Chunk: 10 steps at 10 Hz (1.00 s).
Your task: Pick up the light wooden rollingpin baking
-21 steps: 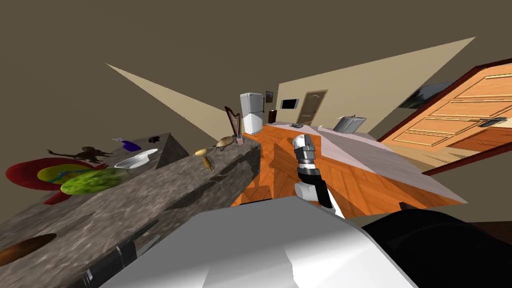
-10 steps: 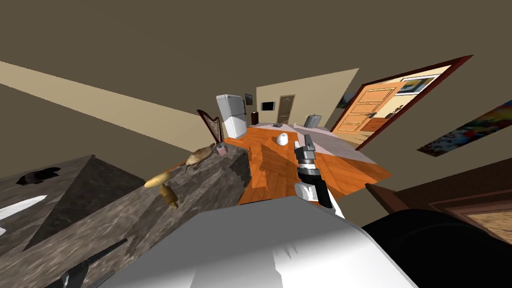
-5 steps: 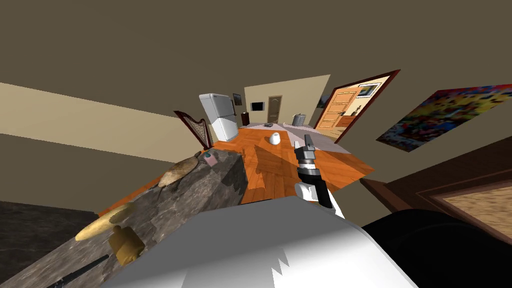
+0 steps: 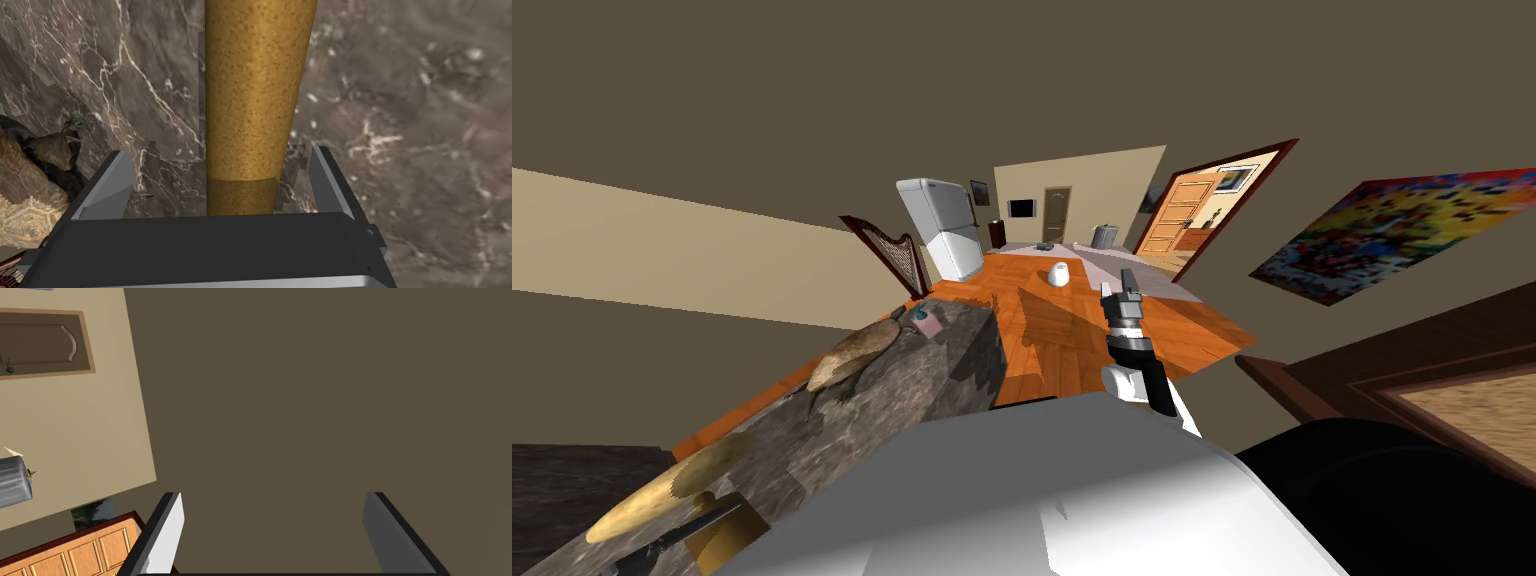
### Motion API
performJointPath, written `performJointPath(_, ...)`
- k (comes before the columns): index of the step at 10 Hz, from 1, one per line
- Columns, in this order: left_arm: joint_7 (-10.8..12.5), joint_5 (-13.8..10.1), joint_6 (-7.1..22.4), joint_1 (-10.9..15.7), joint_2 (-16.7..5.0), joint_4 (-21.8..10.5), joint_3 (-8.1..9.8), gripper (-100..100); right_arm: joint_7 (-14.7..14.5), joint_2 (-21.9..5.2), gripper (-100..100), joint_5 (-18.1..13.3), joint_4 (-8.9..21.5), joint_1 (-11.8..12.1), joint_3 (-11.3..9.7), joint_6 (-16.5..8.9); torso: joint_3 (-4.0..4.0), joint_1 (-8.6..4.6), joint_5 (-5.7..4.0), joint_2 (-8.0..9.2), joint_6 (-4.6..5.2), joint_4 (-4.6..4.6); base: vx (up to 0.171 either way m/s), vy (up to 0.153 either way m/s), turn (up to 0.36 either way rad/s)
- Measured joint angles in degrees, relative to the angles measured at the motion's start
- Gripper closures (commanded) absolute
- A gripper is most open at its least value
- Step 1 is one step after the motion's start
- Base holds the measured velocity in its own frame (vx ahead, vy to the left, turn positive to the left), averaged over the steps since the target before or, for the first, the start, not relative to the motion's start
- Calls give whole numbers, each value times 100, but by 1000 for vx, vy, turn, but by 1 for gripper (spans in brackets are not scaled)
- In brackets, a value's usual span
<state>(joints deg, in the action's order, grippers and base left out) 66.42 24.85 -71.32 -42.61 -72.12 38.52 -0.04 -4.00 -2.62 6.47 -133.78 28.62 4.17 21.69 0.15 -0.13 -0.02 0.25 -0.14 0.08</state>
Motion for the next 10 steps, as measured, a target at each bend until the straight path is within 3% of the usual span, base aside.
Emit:
performJointPath(2, 145, -96, 282, -151, -100, 405, -7, -100, 0, 0, 0, 0, 0, 0, 0, 0, 4, -2, -1, 7, 1, 1, -88, 28, -26)
performJointPath(3, 225, -82, 401, -19, -129, 438, -97, -100, 0, 0, 0, 0, 0, 0, 0, 0, 5, -1, 1, 8, 0, 2, -108, 26, -35)
performJointPath(4, 377, -152, 591, -75, -255, 732, -136, -100, 0, 0, 0, 0, 0, -1, 0, 0, 8, -2, -1, 14, 1, 3, -95, 25, -23)
performJointPath(5, 465, -123, 707, 113, -274, 725, -253, -100, 0, 0, 0, 0, 0, 0, 0, 0, 8, -1, 1, 12, -1, 3, -117, 33, -32)
performJointPath(8, 675, -176, 1135, 186, -383, 1144, -408, -100, 0, 0, 0, 0, 0, 0, 0, 0, 1, -4, 0, -1, -2, 1, -74, 22, -16)
performJointPath(10, 881, -171, 1390, 417, -483, 1316, -608, -100, 0, 0, 0, 0, 0, 0, 0, 0, 5, -3, 0, 8, -1, 3, -63, 17, -16)
